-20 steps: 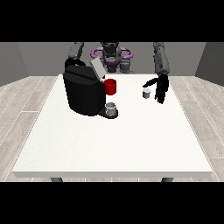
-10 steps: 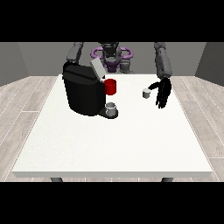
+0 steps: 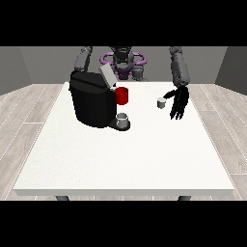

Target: Insert the coffee pod into the coffee machine and close the lid

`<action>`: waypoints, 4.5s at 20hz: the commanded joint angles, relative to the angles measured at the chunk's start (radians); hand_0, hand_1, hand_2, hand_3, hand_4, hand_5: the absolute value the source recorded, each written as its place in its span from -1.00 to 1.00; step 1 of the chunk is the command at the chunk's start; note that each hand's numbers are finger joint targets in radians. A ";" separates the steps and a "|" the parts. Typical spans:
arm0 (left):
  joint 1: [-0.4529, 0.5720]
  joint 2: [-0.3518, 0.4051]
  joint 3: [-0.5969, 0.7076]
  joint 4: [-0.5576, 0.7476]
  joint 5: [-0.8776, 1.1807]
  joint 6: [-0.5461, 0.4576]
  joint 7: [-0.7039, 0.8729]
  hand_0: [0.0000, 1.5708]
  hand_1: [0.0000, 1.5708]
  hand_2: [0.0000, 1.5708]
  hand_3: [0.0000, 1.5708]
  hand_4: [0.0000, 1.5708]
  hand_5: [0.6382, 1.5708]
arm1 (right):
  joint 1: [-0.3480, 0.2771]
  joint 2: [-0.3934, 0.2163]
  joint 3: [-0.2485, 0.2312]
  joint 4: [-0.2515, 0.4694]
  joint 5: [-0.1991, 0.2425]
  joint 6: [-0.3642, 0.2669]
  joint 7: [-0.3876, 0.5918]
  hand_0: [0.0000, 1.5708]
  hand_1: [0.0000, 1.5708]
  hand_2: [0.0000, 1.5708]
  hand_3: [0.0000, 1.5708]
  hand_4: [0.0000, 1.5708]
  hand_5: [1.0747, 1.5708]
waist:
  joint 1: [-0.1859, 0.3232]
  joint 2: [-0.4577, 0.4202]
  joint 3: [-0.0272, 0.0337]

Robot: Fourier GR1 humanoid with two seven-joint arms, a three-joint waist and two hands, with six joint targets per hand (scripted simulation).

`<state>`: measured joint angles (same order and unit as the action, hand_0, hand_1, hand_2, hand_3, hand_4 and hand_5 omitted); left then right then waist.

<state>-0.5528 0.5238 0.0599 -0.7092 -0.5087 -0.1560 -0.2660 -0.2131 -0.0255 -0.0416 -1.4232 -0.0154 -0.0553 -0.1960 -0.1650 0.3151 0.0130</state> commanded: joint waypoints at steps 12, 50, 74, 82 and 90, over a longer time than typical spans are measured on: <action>-0.011 -0.110 -0.090 0.032 -0.127 0.064 0.002 0.61 0.61 0.59 0.40 -1.00 1.00 | -0.027 -0.029 -0.041 0.116 -0.026 0.024 0.004 -1.00 -1.00 -1.00 -1.00 -0.58 1.00 | -0.009 -0.065 -0.0131; -0.195 -0.233 -0.022 -0.089 -0.096 -0.106 0.114 0.86 0.86 0.87 0.81 -0.20 1.00 | 0.025 -0.059 -0.070 0.364 -0.038 0.059 -0.111 -1.00 -1.00 -1.00 -1.00 -0.62 1.00 | 0.058 -0.292 -0.0129; -0.454 -0.214 0.143 -0.070 -0.011 -0.059 0.275 0.87 0.87 0.88 0.73 -0.19 1.00 | -0.058 -0.119 -0.065 0.302 -0.081 0.183 -0.164 -1.00 -1.00 -1.00 -1.00 -0.83 1.00 | -0.081 -0.090 -0.0130; -0.574 -0.170 0.176 -0.039 0.014 -0.086 0.342 0.84 0.84 0.87 0.76 -0.24 1.00 | -0.121 -0.093 -0.040 0.353 -0.052 0.167 -0.157 -1.00 -1.00 -1.00 -1.00 -0.77 1.00 | -0.058 -0.054 -0.0128; -0.560 -0.139 0.168 0.000 -0.004 -0.056 0.270 0.83 0.83 0.87 0.73 -0.20 1.00 | -0.158 -0.139 -0.072 0.350 -0.091 0.225 -0.141 -1.00 -1.00 -1.00 -1.00 -0.74 1.00 | -0.097 -0.002 -0.0131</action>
<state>-1.1429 0.3809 0.2463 -0.7327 -0.4909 -0.2293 0.0333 -0.3664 -0.1473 -0.1035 -1.0669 -0.0867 0.1495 -0.3879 -0.2556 0.3220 0.0006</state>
